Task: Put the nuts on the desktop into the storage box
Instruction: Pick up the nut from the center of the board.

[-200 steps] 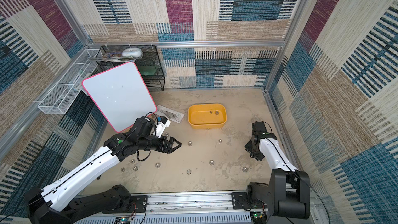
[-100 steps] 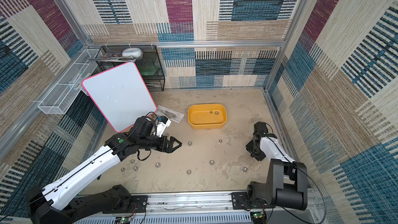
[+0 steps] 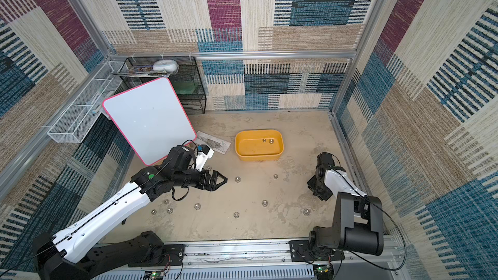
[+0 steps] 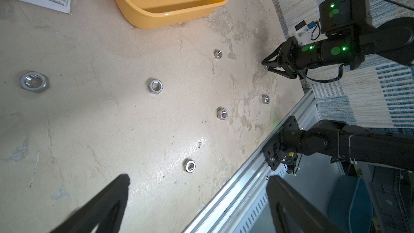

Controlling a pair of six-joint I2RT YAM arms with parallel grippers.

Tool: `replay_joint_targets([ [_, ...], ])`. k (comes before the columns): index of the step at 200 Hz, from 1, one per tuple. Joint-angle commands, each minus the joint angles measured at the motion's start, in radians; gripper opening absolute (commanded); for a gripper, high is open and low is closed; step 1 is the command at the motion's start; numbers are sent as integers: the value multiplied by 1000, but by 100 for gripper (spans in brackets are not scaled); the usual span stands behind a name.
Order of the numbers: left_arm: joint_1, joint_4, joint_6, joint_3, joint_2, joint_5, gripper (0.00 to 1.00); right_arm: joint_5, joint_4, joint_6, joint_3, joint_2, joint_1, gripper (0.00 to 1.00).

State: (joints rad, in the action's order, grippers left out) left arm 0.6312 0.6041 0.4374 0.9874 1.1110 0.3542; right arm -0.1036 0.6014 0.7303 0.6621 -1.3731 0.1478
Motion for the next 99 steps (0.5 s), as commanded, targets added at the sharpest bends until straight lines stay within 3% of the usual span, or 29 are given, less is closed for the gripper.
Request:
replay_joint_targets([
  [1, 1, -4, -7, 4, -6, -14, 100, 31, 15, -1, -21, 5, -1, 32],
  [26, 1, -4, -3, 3, -11, -14, 100, 20, 34, -18, -3, 15, -1, 26],
  [99, 1, 23, 20, 4, -53, -48, 100, 61, 80, -100, 152, 46, -40, 25],
])
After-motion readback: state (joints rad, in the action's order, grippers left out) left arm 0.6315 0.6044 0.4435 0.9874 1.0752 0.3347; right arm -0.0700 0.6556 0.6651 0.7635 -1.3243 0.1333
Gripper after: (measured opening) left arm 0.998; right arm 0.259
